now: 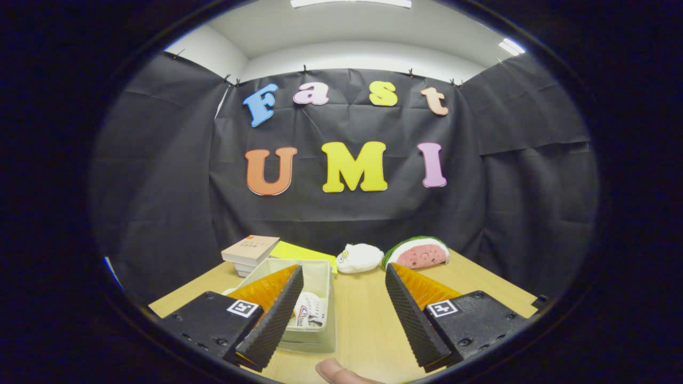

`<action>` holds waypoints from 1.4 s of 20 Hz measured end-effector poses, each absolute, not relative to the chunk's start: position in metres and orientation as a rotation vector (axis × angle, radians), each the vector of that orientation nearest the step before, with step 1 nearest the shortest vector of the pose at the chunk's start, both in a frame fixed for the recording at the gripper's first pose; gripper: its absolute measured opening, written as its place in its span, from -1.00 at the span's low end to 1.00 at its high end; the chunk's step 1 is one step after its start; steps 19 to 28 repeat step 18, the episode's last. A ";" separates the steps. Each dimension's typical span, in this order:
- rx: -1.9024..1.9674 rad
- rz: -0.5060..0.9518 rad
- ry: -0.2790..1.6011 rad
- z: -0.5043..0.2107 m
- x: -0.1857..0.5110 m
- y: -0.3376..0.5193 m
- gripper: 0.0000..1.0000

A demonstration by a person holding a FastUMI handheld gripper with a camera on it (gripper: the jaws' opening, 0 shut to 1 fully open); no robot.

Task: Open the storage box then place both shoes into the box .Put the left shoe in first, then the right shoe, with the right side of both shoes facing outward in a uniform manner.

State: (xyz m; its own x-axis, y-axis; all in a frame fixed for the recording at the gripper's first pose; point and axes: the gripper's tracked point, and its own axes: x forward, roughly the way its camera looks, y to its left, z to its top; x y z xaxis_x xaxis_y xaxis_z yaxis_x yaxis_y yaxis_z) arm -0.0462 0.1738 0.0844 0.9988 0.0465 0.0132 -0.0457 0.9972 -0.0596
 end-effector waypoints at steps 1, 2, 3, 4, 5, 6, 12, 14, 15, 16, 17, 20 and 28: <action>-0.052 0.039 -0.020 0.085 -0.046 0.169 0.98; -0.043 0.044 -0.013 0.081 -0.047 0.167 0.98; -0.039 0.059 -0.001 0.078 -0.049 0.167 0.98; -0.045 0.073 0.006 0.075 -0.048 0.166 0.98; -0.053 0.072 0.003 0.075 -0.049 0.161 0.98; -0.066 0.064 -0.004 0.077 -0.050 0.155 0.98; -0.084 0.016 -0.064 0.090 -0.055 0.136 0.98; -0.084 0.011 -0.056 0.087 -0.058 0.131 0.98; -0.081 0.008 -0.061 0.088 -0.059 0.130 0.98; -0.079 0.008 -0.064 0.089 -0.059 0.130 0.98; -0.078 0.004 -0.064 0.087 -0.058 0.127 0.98; -0.076 0.003 -0.064 0.087 -0.059 0.127 0.98; -0.076 0.003 -0.064 0.087 -0.059 0.127 0.98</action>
